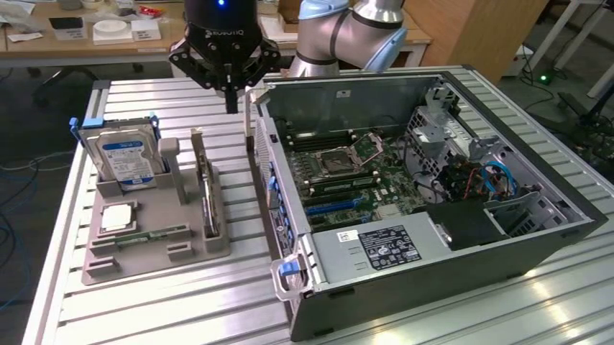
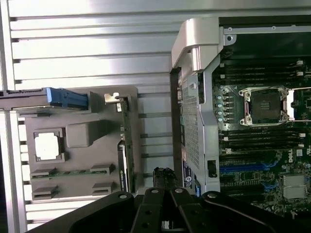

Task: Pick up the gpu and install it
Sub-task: 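Reach for the gpu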

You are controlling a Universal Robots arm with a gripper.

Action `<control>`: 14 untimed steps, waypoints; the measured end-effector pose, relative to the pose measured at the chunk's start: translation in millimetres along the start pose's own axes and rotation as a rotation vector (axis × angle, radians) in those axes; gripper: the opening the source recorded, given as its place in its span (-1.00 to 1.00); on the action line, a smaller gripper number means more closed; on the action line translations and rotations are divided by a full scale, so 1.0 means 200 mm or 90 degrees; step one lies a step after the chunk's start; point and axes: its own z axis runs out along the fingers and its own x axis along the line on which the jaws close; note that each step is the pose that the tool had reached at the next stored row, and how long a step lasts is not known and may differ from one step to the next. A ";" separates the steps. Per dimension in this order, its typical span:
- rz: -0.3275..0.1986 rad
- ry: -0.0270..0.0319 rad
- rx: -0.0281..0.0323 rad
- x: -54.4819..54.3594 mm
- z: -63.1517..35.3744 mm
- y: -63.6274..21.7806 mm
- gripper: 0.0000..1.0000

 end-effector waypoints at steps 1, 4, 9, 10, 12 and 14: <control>0.000 0.0000 -0.0001 0.01 0.000 -0.001 -0.79; 0.000 -0.0001 0.0000 0.03 -0.001 -0.003 -0.79; 0.000 0.0000 0.0000 0.07 -0.002 -0.006 -0.79; 0.000 0.0000 0.0000 0.08 -0.002 -0.007 -0.79; 0.000 0.0000 0.0000 0.10 -0.002 -0.009 -0.79; 0.000 0.0000 0.0000 0.11 -0.003 -0.011 -0.79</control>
